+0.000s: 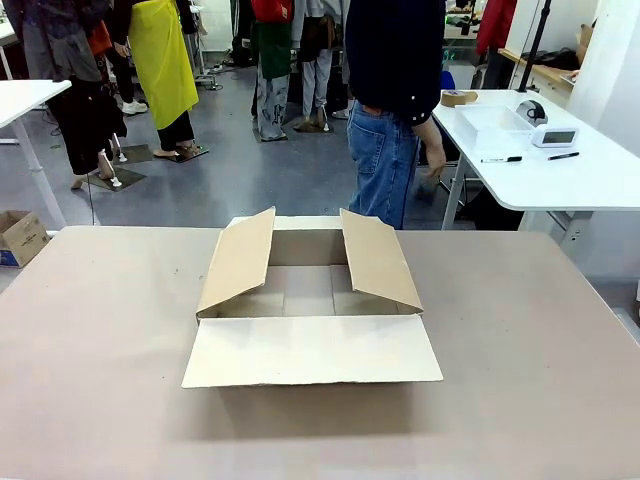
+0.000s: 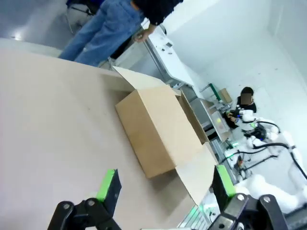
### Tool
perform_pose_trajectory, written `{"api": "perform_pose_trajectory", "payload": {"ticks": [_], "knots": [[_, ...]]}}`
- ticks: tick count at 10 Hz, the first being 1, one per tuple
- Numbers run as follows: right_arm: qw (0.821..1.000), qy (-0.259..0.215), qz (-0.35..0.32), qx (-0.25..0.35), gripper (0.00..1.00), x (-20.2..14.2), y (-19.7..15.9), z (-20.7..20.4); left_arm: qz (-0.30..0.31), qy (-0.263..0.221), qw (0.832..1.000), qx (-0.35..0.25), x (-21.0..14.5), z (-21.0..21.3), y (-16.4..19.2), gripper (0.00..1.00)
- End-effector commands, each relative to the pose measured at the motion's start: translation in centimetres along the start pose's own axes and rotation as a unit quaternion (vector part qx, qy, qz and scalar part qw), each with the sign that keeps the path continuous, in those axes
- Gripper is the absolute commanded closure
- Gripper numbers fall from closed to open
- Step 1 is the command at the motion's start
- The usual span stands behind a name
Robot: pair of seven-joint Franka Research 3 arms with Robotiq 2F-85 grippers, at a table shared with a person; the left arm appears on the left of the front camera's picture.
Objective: Pack the gift set into the box.
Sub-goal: Place both hands on the side flaps of the Package Box and spread them outward.
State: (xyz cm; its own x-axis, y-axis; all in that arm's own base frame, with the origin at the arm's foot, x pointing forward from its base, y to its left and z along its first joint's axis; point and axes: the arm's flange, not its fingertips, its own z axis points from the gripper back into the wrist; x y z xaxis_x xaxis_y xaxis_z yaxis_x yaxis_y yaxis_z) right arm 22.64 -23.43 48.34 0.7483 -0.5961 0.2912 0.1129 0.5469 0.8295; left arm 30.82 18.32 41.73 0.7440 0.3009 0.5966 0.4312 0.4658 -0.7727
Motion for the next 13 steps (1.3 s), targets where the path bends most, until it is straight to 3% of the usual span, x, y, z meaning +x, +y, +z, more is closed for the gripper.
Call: {"api": "perform_pose_trajectory", "payload": {"ticks": [1, 9, 11, 13], "knots": [[0.999, 0.018, 0.051, -0.004, 0.0, -0.5, 3.4, -0.4, -0.077, 0.011, 0.997, -0.03, 1.0, -0.5, -3.1, 0.0], [0.999, 0.021, 0.038, -0.017, 0.0, -0.6, 3.6, -0.5, -0.064, 0.014, 0.997, -0.029, 0.6, -0.3, -3.0, 0.0], [0.992, 0.028, 0.104, -0.073, 0.0, -1.0, 10.3, -6.5, -0.06, 0.093, 0.994, 0.011, 3.6, -5.6, -7.7, 0.0], [0.975, 0.088, 0.195, -0.065, 0.0, -2.1, 18.1, -15.5, -0.105, 0.168, 0.977, 0.084, 6.3, -13.9, -12.7, 0.0]]}}
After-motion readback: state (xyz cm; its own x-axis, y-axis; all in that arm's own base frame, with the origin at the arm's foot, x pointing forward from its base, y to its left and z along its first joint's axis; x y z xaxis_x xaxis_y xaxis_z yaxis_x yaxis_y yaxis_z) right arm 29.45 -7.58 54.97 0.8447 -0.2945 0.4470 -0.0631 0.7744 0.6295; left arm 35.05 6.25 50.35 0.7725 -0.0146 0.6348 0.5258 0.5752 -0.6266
